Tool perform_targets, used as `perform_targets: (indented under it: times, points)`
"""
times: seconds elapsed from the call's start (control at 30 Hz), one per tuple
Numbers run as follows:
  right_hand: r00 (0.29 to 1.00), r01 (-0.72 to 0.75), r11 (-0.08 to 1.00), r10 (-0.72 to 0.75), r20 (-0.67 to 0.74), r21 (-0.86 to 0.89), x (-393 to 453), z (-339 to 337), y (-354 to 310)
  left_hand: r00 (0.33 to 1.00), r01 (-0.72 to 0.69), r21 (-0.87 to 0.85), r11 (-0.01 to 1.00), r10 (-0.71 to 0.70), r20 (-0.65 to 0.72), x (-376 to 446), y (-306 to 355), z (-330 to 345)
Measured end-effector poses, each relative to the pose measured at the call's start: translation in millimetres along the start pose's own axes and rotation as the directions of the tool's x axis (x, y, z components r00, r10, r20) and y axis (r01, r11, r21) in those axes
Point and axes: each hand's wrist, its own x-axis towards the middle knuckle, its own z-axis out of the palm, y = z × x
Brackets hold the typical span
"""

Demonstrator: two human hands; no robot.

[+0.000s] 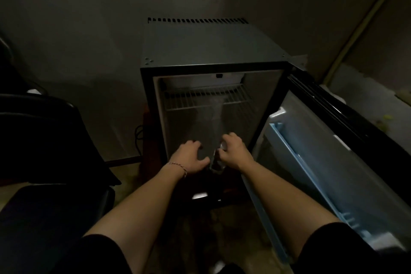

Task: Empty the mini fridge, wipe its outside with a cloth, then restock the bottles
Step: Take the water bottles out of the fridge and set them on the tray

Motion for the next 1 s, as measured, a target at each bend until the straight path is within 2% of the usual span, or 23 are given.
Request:
perform_targets:
  times: [0.27, 0.63, 0.77, 1.0]
  points:
    - [0.997, 0.081, 0.996, -0.081, 0.008, -0.032, -61.8, -16.4, 14.1, 0.996, -0.002, 0.024, 1.000, 0.004, -0.085, -56.3, 29.4, 19.5]
    - [0.960, 0.278, 0.960, -0.277, 0.046, -0.021, -171.5, -32.4, 53.2, 0.969, 0.120, -0.029, 0.992, -0.123, -0.216, -156.0, 94.3, 68.5]
    - [0.954, 0.289, 0.957, -0.289, 0.086, 0.014, -208.4, -28.7, 64.3, 0.976, 0.127, -0.023, 0.992, -0.129, -0.178, -189.5, 109.0, 90.3]
    - [0.959, 0.257, 0.966, -0.259, 0.115, 0.030, -266.3, -24.6, 80.5, 0.975, 0.103, -0.018, 0.994, -0.105, -0.196, -227.2, 131.1, 115.0]
